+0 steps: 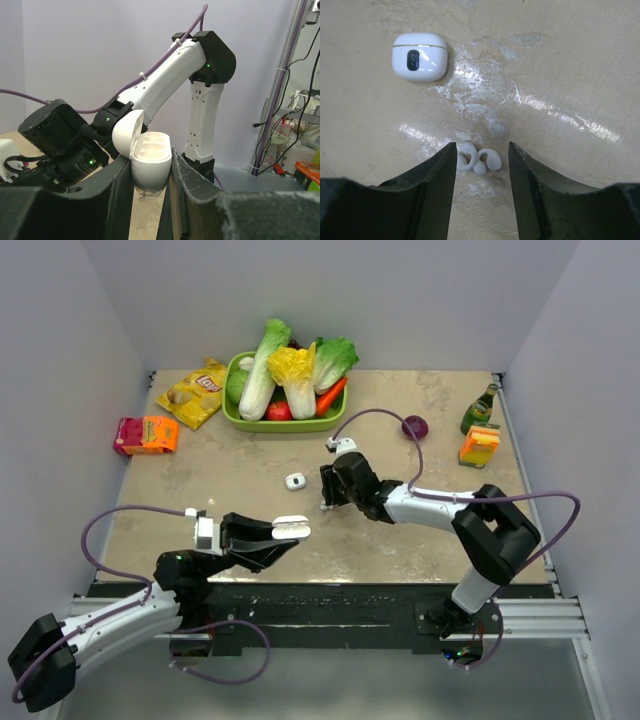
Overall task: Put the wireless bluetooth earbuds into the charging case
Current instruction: Pick up the earbud from the center of the board.
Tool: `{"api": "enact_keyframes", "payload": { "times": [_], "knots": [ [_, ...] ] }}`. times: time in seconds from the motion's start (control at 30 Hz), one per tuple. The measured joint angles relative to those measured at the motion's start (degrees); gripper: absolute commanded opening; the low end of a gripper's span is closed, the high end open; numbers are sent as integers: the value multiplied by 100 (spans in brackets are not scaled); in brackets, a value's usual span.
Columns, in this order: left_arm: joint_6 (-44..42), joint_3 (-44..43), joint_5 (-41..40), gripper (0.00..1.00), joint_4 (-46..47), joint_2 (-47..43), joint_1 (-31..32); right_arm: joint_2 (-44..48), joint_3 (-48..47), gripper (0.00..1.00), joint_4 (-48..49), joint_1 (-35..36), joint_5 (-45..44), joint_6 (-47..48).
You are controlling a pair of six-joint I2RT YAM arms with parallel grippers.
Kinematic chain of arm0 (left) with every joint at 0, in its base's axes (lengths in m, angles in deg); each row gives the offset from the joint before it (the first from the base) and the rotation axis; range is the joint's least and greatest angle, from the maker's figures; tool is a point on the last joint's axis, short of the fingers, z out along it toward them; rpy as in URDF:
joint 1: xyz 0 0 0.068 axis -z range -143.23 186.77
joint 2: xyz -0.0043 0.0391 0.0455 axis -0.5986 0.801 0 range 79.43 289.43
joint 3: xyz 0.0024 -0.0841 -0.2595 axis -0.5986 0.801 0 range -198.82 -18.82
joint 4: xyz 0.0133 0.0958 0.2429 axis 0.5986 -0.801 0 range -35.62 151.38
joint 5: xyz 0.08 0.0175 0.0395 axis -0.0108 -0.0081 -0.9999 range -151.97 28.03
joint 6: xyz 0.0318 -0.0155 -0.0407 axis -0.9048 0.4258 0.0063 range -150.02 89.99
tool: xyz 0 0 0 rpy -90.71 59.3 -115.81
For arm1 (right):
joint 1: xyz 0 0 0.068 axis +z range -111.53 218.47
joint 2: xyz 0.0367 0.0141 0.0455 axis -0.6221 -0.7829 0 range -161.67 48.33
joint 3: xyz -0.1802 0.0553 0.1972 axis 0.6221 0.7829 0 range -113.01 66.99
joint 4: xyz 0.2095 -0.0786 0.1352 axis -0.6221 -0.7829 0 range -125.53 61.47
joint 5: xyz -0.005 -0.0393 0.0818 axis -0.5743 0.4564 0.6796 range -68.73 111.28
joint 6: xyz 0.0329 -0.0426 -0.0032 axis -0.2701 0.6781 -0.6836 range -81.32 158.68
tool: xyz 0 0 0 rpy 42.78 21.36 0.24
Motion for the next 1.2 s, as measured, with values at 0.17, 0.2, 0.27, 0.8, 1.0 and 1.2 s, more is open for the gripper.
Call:
{"api": "enact_keyframes", "payload": {
  "times": [0.17,0.2,0.27,0.8,1.0,1.2],
  "knots": [
    [0,0,-9,0,2,13,0,-94,-11,51,-225,31,-2,94],
    [0,0,-11,0,7,24,0,-109,-15,51,-260,50,-7,118],
    [0,0,-11,0,15,57,0,-153,-42,51,-306,98,-9,170],
    [2,0,-11,0,22,66,26,-216,-105,37,-546,264,-118,321],
    [2,0,-17,0,24,28,33,125,111,13,-479,455,-94,144],
    [4,0,-17,0,33,31,33,96,365,6,-428,590,-66,-68]
  ]
}}
